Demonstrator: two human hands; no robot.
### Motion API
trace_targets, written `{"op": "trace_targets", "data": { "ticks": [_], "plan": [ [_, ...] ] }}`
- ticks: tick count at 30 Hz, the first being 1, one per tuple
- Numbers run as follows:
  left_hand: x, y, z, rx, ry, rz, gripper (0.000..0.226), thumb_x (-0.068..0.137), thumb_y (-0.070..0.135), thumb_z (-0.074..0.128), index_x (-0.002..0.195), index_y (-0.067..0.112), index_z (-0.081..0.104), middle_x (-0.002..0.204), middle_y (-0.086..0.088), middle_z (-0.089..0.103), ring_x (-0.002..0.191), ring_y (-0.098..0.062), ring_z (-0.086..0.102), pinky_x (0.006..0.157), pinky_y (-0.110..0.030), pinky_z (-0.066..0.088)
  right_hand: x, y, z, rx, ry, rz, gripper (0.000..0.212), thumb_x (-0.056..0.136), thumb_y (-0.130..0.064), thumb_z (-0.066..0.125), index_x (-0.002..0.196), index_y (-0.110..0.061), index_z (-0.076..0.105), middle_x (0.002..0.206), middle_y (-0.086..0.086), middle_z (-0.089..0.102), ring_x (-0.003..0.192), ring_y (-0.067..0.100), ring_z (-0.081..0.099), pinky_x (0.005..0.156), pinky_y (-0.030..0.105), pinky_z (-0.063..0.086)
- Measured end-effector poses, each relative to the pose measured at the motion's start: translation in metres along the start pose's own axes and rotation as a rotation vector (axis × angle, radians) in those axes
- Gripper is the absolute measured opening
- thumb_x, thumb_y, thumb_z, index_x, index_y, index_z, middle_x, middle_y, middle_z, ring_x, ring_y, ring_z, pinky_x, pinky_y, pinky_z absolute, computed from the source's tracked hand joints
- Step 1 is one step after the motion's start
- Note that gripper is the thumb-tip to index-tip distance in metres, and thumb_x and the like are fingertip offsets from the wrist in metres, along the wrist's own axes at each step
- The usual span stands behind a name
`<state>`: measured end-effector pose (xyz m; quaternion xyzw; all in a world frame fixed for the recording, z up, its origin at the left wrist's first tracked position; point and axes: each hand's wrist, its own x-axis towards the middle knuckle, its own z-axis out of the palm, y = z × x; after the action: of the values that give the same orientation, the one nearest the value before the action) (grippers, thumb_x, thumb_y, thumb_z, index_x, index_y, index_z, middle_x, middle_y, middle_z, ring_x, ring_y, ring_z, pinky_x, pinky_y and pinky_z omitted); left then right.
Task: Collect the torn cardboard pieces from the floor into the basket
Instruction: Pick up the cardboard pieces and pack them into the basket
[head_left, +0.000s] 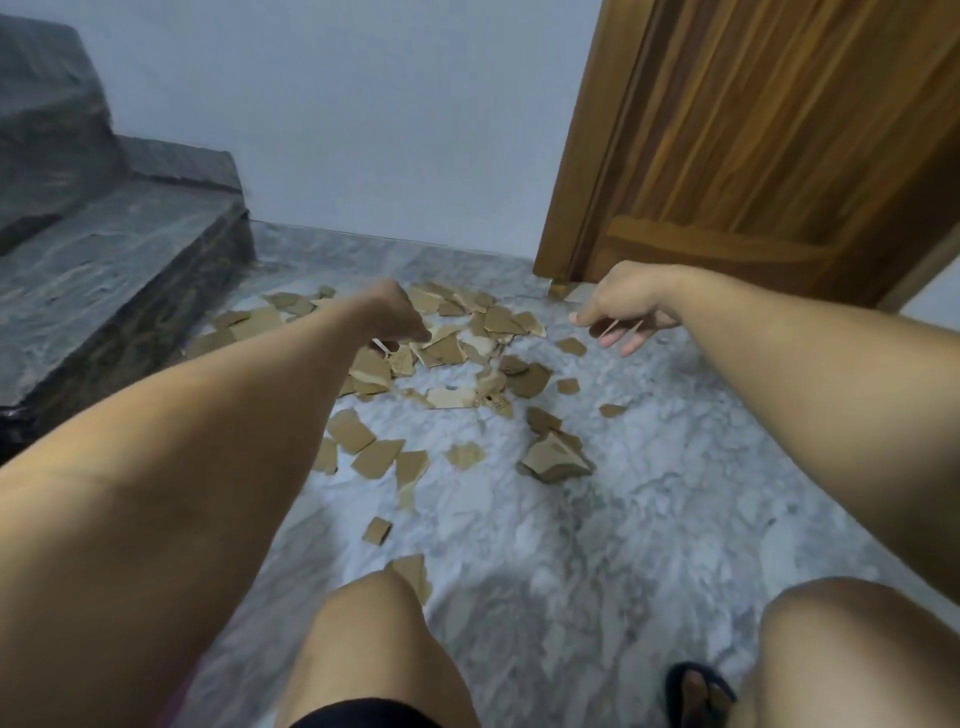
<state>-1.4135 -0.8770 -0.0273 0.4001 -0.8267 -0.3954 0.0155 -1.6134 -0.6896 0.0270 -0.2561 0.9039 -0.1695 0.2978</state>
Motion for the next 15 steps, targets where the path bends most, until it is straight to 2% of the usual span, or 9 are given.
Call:
{"op": "trace_targets", "data": {
  "ticks": [3,5,7,10,13,15],
  "plan": [
    [0.011,-0.001,0.011,0.049,-0.009,-0.021,0.036,0.085,0.015,0.073,0.112,-0.005,0.061,0.099,-0.018,0.067,0.076,-0.026,0.065,0.076,-0.042,0.060,0.014,0.015,0.000,0.008,-0.024,0.012,0.034,0.088,-0.026,0.073,0.113,-0.005,0.062,0.100,0.011,0.064,0.078,0.019,0.065,0.086,0.046,0.059],
    [0.020,-0.004,0.020,0.104,-0.009,-0.045,0.033,0.084,0.017,0.074,0.108,-0.004,0.062,0.099,-0.019,0.070,0.079,-0.028,0.067,0.076,-0.041,0.060,0.028,0.027,0.003,0.023,-0.045,0.020,0.035,0.089,-0.027,0.072,0.115,-0.006,0.061,0.102,0.011,0.063,0.083,0.020,0.065,0.086,0.046,0.058],
    [0.030,-0.009,0.031,0.173,-0.014,-0.074,0.029,0.084,0.018,0.074,0.101,-0.003,0.063,0.093,-0.018,0.070,0.077,-0.028,0.068,0.069,-0.038,0.059,0.048,0.039,0.012,0.016,-0.076,0.016,0.036,0.090,-0.028,0.071,0.117,-0.006,0.060,0.107,0.011,0.064,0.088,0.020,0.065,0.087,0.046,0.058],
    [0.046,-0.023,0.053,0.249,-0.053,-0.128,0.025,0.082,0.018,0.075,0.093,-0.001,0.064,0.078,-0.014,0.064,0.062,-0.025,0.060,0.056,-0.032,0.054,0.085,0.058,0.037,-0.017,-0.118,0.009,0.038,0.087,-0.027,0.074,0.114,-0.004,0.061,0.105,0.012,0.065,0.084,0.019,0.064,0.085,0.045,0.059],
    [0.069,-0.046,0.087,0.249,-0.120,-0.201,0.032,0.081,0.018,0.077,0.101,-0.002,0.063,0.080,-0.013,0.062,0.070,-0.026,0.060,0.067,-0.038,0.057,0.126,0.077,0.067,-0.074,-0.184,0.009,0.041,0.084,-0.028,0.077,0.112,-0.002,0.063,0.108,0.012,0.066,0.091,0.023,0.069,0.083,0.045,0.060],
    [0.081,-0.062,0.109,0.277,-0.151,-0.228,0.046,0.082,0.022,0.076,0.115,-0.004,0.060,0.096,-0.016,0.065,0.086,-0.030,0.064,0.080,-0.040,0.056,0.148,0.090,0.087,-0.110,-0.228,-0.002,0.043,0.082,-0.030,0.079,0.109,0.000,0.065,0.105,0.013,0.067,0.097,0.025,0.070,0.082,0.043,0.060]
  ]
}}
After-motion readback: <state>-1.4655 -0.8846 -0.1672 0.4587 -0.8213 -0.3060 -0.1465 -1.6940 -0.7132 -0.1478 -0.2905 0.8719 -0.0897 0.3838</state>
